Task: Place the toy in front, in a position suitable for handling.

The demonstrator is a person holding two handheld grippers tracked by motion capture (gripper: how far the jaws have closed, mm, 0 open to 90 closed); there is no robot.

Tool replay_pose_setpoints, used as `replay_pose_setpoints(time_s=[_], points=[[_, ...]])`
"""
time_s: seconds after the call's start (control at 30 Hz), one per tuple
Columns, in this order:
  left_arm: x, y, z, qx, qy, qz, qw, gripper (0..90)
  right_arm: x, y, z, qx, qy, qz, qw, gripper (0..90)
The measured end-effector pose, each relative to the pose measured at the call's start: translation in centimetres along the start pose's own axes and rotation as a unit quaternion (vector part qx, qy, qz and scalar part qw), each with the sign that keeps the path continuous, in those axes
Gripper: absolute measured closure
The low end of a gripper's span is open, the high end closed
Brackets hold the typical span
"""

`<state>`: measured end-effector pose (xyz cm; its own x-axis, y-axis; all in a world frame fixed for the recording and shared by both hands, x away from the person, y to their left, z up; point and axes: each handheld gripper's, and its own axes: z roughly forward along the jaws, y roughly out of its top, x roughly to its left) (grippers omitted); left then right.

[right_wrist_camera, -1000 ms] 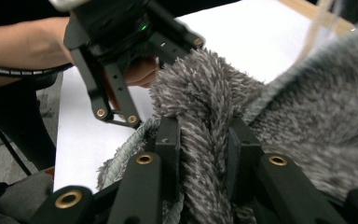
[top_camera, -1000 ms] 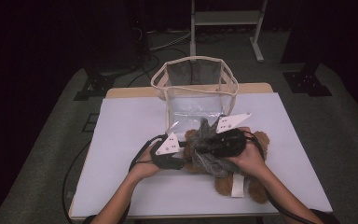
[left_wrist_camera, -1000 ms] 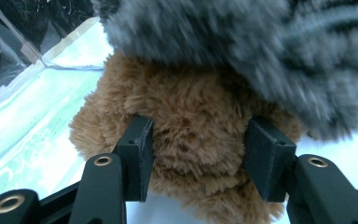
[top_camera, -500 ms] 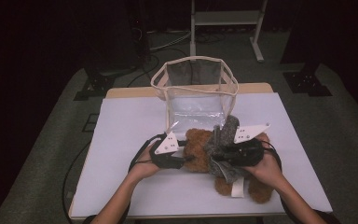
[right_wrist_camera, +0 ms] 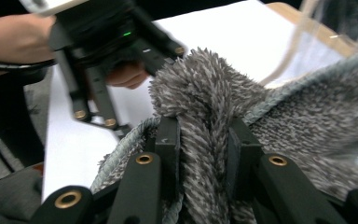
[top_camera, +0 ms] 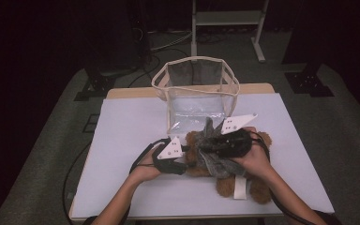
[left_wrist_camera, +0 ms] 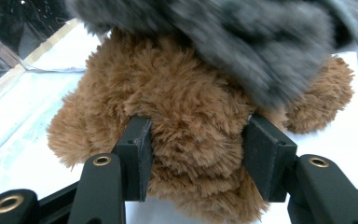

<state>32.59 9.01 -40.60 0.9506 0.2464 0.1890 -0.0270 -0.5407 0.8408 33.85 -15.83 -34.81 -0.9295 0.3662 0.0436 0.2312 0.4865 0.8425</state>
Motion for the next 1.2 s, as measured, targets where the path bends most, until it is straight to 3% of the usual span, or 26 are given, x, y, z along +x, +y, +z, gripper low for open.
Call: replay_pose_setpoints(time_s=[0.1, 0.13, 0.17, 0.2, 0.3, 0.33, 0.4, 0.53, 0.7, 0.8, 0.87, 0.93, 1.03, 1.2], points=[[0.0, -0.1, 0.0, 0.004, -0.003, 0.004, 1.0000, 45.0, -0.8, -0.1, -0.5, 0.003, -0.011, 0.011, 0.9999, 69.5], [0.1, -0.1, 0.0, 0.005, -0.003, 0.003, 1.0000, 44.2, -1.7, -0.6, -1.0, 0.006, -0.018, 0.025, 0.9995, 69.5], [0.1, -0.1, 0.0, 0.005, -0.003, 0.003, 1.0000, 43.3, -1.7, -0.6, -1.0, 0.006, -0.018, 0.025, 0.9995, 69.5], [0.2, 0.0, -0.2, 0.004, 0.002, 0.004, 1.0000, 42.4, -2.1, -1.2, -1.3, 0.008, -0.015, 0.040, 0.9991, 69.5], [0.4, 0.2, -0.4, -0.009, 0.006, -0.002, 0.9999, 39.2, -2.0, -1.8, -1.3, 0.006, -0.007, 0.048, 0.9988, 69.6], [0.4, 0.5, -0.5, -0.023, 0.005, -0.008, 0.9997, 38.6, -1.7, -2.1, -1.3, 0.007, 0.007, 0.048, 0.9988, 69.6], [0.2, 0.7, -0.3, -0.012, -0.003, 0.003, 0.9999, 39.9, -1.3, -2.1, -1.2, 0.012, 0.013, 0.046, 0.9988, 69.5], [-0.2, 0.6, 0.0, -0.010, -0.013, 0.006, 0.9999, 42.9, -1.3, -1.6, -1.3, 0.014, 0.016, 0.043, 0.9988, 69.5], [-0.8, 0.8, 0.1, 0.003, -0.020, 0.023, 0.9995, 44.2, -1.7, -0.3, -0.1, 0.018, 0.030, 0.046, 0.9983, 69.4], [-1.3, 0.8, 0.0, 0.010, -0.039, 0.037, 0.9985, 45.0, -2.1, 0.6, 1.6, 0.025, 0.042, 0.049, 0.9976, 69.5], [-1.4, 0.7, 0.0, 0.018, -0.039, 0.044, 0.9981, 44.7, -2.1, 0.9, 2.4, 0.036, 0.047, 0.047, 0.9971, 69.4], [-1.4, 0.6, 0.0, 0.016, -0.039, 0.041, 0.9983, 44.5, -2.0, 1.0, 2.7, 0.044, 0.046, 0.044, 0.9970, 69.4], [-1.3, 0.6, 0.0, 0.015, -0.039, 0.040, 0.9983, 44.0, -2.1, 1.0, 2.4, 0.044, 0.045, 0.043, 0.9970, 69.5], [-1.1, 0.5, 0.0, 0.016, -0.035, 0.039, 0.9985, 42.1, -2.7, 0.2, 0.1, 0.048, 0.023, 0.053, 0.9972, 69.4]])
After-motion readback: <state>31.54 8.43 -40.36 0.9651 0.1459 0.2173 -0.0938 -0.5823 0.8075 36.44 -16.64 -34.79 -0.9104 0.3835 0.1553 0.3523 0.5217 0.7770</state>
